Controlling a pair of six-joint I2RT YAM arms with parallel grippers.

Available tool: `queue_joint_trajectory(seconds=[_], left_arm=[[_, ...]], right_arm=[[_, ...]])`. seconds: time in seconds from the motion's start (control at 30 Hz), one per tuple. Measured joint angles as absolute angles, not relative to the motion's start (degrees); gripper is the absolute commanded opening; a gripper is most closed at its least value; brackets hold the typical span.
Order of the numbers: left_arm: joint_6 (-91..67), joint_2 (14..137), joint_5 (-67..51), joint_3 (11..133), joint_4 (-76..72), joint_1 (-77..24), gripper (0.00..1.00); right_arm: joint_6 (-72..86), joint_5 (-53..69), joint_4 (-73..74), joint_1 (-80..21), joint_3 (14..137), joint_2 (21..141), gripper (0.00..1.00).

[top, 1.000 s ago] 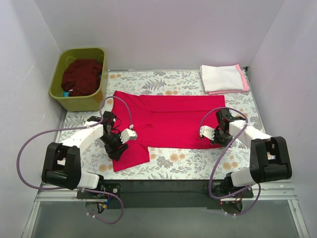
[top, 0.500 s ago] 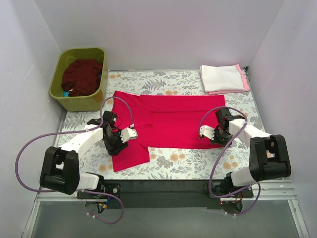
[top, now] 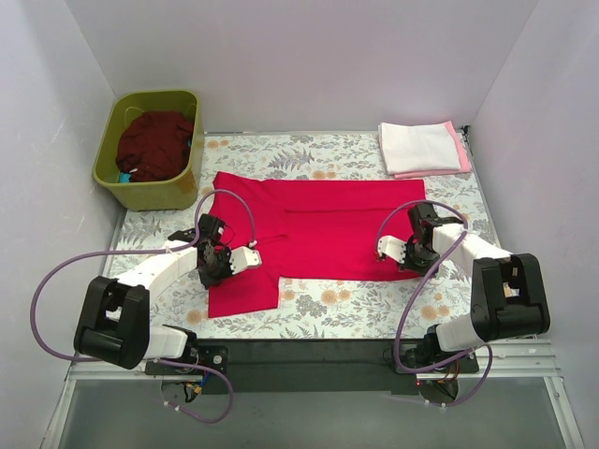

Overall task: Fold and stack the t-shirts
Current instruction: Fold the tshirt

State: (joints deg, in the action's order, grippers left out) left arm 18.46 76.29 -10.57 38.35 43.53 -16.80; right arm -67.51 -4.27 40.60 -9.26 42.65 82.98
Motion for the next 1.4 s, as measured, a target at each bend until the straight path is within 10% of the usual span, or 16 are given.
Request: queue_joint_trajectory(seconds=[1.4], left_arm=[[14.76,90.98,-20.18,70.94,68.93,-8.54,0.00]], right_arm=[[-71.57,2.39,52.62,-0.82,63.22,89.76,0.01]])
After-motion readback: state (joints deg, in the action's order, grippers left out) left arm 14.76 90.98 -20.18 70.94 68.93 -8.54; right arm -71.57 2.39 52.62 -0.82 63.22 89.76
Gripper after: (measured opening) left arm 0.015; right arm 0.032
